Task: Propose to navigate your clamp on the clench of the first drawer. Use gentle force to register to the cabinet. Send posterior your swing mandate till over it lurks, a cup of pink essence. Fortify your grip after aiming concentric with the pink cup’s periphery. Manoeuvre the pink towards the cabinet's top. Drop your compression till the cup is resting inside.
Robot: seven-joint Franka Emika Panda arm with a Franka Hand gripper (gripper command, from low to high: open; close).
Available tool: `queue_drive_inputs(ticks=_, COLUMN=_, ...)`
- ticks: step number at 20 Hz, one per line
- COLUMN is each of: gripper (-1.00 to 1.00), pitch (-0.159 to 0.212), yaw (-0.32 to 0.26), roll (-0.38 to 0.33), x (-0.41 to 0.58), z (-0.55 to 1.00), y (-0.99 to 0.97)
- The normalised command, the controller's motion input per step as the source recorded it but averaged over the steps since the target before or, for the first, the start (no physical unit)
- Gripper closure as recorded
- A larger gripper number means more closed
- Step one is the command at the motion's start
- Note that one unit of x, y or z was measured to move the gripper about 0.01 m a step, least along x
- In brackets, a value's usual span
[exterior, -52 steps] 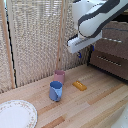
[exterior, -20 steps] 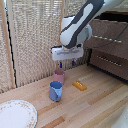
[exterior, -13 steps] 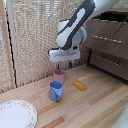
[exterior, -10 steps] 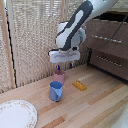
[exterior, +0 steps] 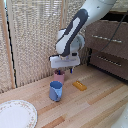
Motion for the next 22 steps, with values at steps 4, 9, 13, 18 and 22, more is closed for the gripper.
queue_drive_inputs(ticks=4, gripper=-1.00, pitch=0.001, yaw=-0.077, roll=0.001, x=0.177, z=-0.28, y=0.00)
queue_drive_inputs(ticks=9, gripper=1.00, pitch=0.021, yaw=-0.041, roll=-0.001, x=0.055, z=-0.08, y=0.01)
queue_drive_inputs(ticks=13, gripper=1.00, pitch=0.000, yaw=0.000, roll=0.000, x=0.000, z=0.00, y=0.00)
queue_drive_inputs(ticks=18, gripper=1.00, pitch=0.000, yaw=0.000, roll=0.000, x=0.000, z=0.00, y=0.00)
queue_drive_inputs(ticks=22, gripper=1.00, pitch=0.000, yaw=0.000, roll=0.000, x=0.001, z=0.00, y=0.00)
